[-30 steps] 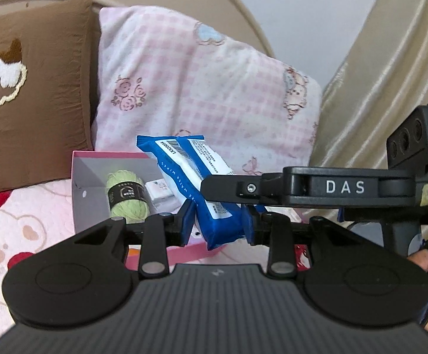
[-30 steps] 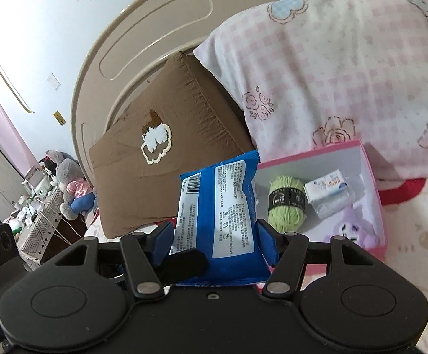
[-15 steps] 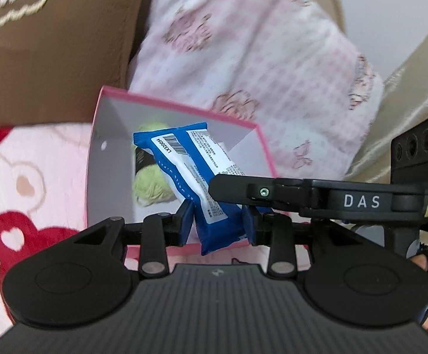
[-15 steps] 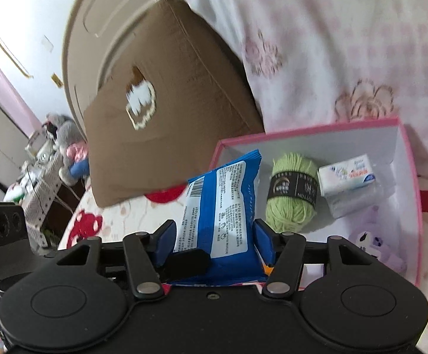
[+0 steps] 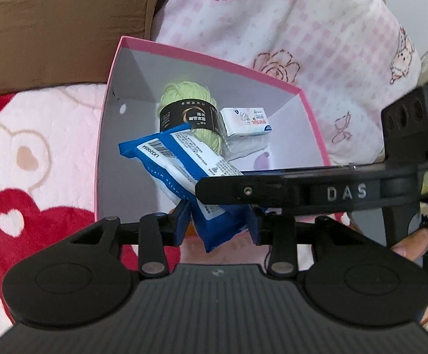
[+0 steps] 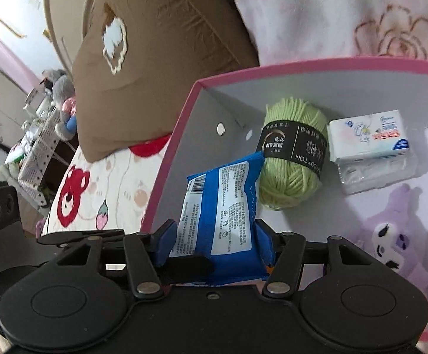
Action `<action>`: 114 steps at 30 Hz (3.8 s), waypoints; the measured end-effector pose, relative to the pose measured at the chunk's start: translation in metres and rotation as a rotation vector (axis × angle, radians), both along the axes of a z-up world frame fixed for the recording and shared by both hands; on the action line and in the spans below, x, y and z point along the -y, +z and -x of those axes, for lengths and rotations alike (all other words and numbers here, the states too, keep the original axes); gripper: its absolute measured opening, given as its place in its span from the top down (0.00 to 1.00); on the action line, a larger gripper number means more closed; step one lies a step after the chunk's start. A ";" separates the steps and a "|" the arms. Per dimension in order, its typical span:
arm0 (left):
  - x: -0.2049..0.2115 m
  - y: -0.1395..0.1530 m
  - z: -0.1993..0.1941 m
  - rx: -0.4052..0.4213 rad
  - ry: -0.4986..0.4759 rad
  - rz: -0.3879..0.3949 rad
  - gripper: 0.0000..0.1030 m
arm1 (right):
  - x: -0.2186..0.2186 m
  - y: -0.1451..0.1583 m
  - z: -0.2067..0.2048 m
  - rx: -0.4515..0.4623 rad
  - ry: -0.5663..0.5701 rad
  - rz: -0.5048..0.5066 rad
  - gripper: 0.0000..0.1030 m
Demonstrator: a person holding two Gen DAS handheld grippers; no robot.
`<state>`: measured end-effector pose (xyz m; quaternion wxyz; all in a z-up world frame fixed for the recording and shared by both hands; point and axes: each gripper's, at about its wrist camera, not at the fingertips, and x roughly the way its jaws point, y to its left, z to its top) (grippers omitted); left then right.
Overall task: Organize objects
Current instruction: 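Lower the snack packet into the pink box beside the yarn ball, then open the right tool and raise it out of the pink box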
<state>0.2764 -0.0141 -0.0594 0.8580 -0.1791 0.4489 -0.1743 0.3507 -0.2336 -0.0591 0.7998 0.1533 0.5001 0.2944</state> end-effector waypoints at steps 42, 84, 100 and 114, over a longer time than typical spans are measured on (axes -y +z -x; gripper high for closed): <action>0.033 -0.021 -0.021 -0.070 -0.035 0.087 0.58 | 0.012 -0.012 -0.019 -0.007 0.088 0.169 0.34; 0.021 -0.041 -0.034 -0.037 -0.069 0.004 0.65 | 0.028 -0.032 -0.004 0.089 -0.132 0.403 0.53; 0.000 -0.005 -0.002 -0.002 -0.022 -0.025 0.67 | 0.041 0.018 0.069 0.229 -0.249 0.253 0.46; -0.028 0.054 0.039 0.034 0.001 -0.060 0.66 | 0.024 0.060 0.125 0.312 -0.303 0.351 0.39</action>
